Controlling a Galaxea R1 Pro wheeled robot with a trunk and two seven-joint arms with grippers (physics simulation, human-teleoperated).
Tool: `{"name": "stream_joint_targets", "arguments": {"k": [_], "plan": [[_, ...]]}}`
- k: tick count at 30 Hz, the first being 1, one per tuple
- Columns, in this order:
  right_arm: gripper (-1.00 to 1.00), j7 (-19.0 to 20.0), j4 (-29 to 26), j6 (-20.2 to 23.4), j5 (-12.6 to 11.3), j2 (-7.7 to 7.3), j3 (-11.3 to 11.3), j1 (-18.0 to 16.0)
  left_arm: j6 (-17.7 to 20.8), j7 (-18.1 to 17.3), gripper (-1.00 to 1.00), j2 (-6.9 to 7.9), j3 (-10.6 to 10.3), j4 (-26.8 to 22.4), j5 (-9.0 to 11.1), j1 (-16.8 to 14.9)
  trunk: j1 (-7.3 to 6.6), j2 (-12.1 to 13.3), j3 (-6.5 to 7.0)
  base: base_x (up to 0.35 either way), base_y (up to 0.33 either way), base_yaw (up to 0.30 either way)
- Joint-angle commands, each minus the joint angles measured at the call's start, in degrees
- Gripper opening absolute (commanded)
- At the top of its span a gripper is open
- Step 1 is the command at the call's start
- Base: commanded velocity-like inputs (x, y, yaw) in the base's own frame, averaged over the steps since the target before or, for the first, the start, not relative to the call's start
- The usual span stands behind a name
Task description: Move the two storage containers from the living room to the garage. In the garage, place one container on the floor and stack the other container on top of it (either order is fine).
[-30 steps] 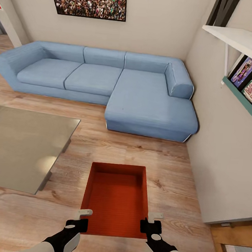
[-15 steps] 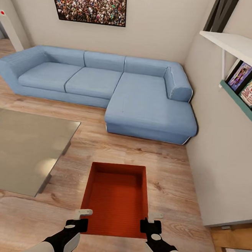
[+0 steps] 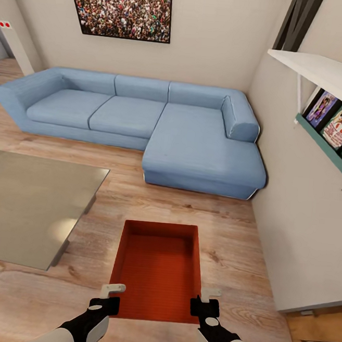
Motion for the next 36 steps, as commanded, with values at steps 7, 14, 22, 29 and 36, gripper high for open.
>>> {"name": "stream_joint_targets", "arguments": {"k": [7,14,22,29,36], "plan": [[-1.0,-0.27,0.02,-0.25,0.3,0.0,-2.04,-0.04,-0.09,0.75,-1.0,0.0,0.27,0.0,0.2,-0.03,0.01,-0.04,0.6,0.0,0.0,0.0],[-1.0,-0.31,0.03,-0.25,0.3,0.0,-2.04,-0.04,-0.09,0.75,-1.0,0.0,0.28,0.0,0.2,-0.03,0.01,-0.04,1.24,0.0,0.0,0.0],[-1.0,-0.3,0.0,-0.25,0.29,0.0,-2.06,-0.04,-0.09,0.75,-1.0,0.0,0.3,0.0,0.2,-0.03,0.01,-0.04,1.97,0.0,0.0,0.0],[-1.0,-0.28,0.0,-0.25,0.29,0.0,-2.12,-0.04,-0.09,0.75,-1.0,0.0,0.3,0.0,0.2,-0.03,0.01,-0.04,2.62,0.0,0.0,0.0],[-1.0,-0.3,0.0,-0.25,0.29,0.0,-2.12,-0.04,-0.09,0.75,-1.0,0.0,0.28,0.0,0.2,-0.03,0.01,-0.04,3.26,0.0,0.0,0.0]]}}
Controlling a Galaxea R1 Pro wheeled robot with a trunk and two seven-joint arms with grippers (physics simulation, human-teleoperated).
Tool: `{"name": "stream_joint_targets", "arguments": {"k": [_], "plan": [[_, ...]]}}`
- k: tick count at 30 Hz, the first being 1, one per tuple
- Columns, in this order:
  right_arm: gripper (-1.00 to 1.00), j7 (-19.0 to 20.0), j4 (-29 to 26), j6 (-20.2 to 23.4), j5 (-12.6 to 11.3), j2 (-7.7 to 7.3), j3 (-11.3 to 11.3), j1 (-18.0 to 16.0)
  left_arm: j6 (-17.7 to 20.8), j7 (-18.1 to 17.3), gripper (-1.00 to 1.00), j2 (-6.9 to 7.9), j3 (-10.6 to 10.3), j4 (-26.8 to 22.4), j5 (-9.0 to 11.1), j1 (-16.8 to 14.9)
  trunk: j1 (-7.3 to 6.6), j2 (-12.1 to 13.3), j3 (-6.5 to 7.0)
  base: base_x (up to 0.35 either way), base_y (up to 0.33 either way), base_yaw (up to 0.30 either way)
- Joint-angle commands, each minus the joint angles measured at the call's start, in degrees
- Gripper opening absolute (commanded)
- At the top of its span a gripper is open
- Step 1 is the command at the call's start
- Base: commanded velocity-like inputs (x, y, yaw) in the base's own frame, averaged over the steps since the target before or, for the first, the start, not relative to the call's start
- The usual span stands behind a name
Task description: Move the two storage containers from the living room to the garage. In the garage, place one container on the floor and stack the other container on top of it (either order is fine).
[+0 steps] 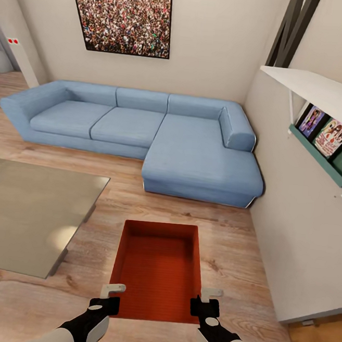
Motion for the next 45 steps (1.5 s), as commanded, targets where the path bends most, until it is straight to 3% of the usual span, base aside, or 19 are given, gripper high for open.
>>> {"name": "stream_joint_targets", "arguments": {"k": [1,45], "plan": [[-1.0,-0.29,0.01,-0.26,0.29,0.01,-2.12,-0.05,-0.1,0.68,-1.0,0.02,0.34,0.02,0.17,-0.03,0.01,-0.04,0.05,0.0,0.0,0.0],[-1.0,-0.26,0.01,-0.26,0.29,0.01,-2.12,-0.05,-0.1,0.68,-1.0,0.02,0.36,0.02,0.17,-0.03,0.01,-0.04,4.08,0.0,0.0,0.0]]}}
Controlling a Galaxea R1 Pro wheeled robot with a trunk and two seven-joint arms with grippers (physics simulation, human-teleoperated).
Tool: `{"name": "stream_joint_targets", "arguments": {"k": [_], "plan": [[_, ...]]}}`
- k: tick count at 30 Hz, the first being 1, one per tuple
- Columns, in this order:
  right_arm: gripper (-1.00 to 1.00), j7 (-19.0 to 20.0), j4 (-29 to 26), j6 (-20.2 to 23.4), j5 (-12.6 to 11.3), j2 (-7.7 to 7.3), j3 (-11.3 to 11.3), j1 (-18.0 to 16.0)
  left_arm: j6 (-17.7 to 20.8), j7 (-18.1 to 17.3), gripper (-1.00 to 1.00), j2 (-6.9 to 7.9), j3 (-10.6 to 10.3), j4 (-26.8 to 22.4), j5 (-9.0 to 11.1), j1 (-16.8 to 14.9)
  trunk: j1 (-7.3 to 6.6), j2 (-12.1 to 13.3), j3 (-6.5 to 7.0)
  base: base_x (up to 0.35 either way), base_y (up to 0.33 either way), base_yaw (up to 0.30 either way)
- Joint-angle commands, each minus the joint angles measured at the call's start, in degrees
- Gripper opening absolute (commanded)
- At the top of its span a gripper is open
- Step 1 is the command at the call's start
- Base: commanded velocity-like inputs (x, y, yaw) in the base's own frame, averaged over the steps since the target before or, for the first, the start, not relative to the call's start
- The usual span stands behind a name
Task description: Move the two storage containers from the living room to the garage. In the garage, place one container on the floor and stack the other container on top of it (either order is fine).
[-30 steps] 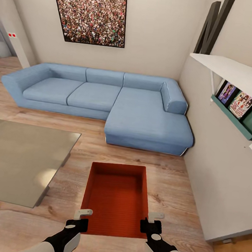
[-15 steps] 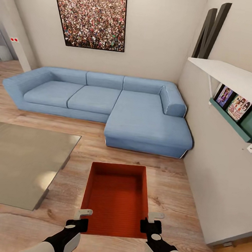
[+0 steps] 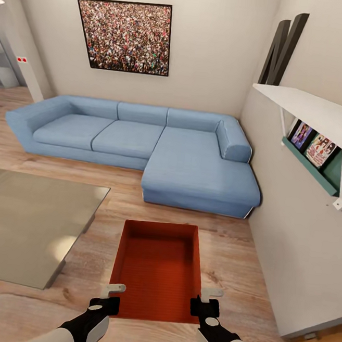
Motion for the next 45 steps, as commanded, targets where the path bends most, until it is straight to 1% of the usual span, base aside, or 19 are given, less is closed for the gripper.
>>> {"name": "stream_joint_targets", "arguments": {"k": [1,45], "plan": [[-1.0,-0.25,0.01,-0.24,0.41,0.01,-2.2,-0.05,-0.1,0.68,-1.0,0.02,0.35,0.02,0.19,-0.03,0.01,-0.04,0.04,0.0,0.0,0.0],[-1.0,-0.24,0.01,-0.24,0.41,0.01,-2.18,-0.05,-0.1,1.07,-1.0,0.02,0.34,-0.07,0.19,-0.03,0.01,-0.04,4.07,0.0,0.0,0.0]]}}
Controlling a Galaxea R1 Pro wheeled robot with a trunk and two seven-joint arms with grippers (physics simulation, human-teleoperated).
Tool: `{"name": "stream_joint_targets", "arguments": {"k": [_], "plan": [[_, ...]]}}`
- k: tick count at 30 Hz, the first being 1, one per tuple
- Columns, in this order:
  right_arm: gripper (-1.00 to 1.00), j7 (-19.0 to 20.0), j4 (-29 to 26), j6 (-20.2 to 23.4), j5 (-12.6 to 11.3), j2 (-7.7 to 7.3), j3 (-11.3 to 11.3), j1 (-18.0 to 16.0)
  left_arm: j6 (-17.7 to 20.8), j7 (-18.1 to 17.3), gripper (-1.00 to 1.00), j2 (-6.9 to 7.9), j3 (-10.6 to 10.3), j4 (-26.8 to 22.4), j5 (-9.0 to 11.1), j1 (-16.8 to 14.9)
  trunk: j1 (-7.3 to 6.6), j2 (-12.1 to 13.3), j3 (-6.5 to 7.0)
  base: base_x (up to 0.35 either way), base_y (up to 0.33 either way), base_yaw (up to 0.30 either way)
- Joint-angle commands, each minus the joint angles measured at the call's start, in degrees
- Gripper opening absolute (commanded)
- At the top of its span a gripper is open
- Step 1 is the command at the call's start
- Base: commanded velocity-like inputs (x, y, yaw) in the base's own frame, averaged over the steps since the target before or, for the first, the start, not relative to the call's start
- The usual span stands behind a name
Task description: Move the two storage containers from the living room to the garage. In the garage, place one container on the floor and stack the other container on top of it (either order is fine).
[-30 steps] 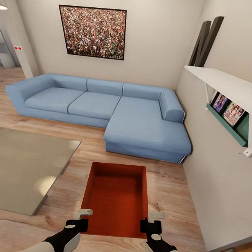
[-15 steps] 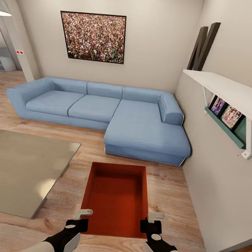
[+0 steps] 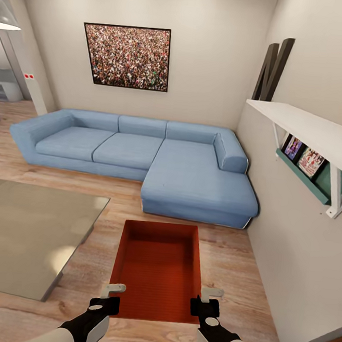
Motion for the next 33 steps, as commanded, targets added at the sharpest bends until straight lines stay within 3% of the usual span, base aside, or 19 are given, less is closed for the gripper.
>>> {"name": "stream_joint_targets", "arguments": {"k": [1,33], "plan": [[-1.0,-0.24,0.02,-0.23,0.42,0.02,-2.18,-0.05,-0.15,0.84,-1.0,0.01,0.75,0.04,-0.16,-0.04,0.01,-0.05,0.03,0.0,0.0,0.0],[-1.0,-0.24,0.02,-0.23,0.42,0.02,-2.17,-0.05,-0.15,0.82,-1.0,0.01,0.75,0.04,-0.16,-0.04,0.01,-0.05,2.97,0.0,0.0,0.0]]}}
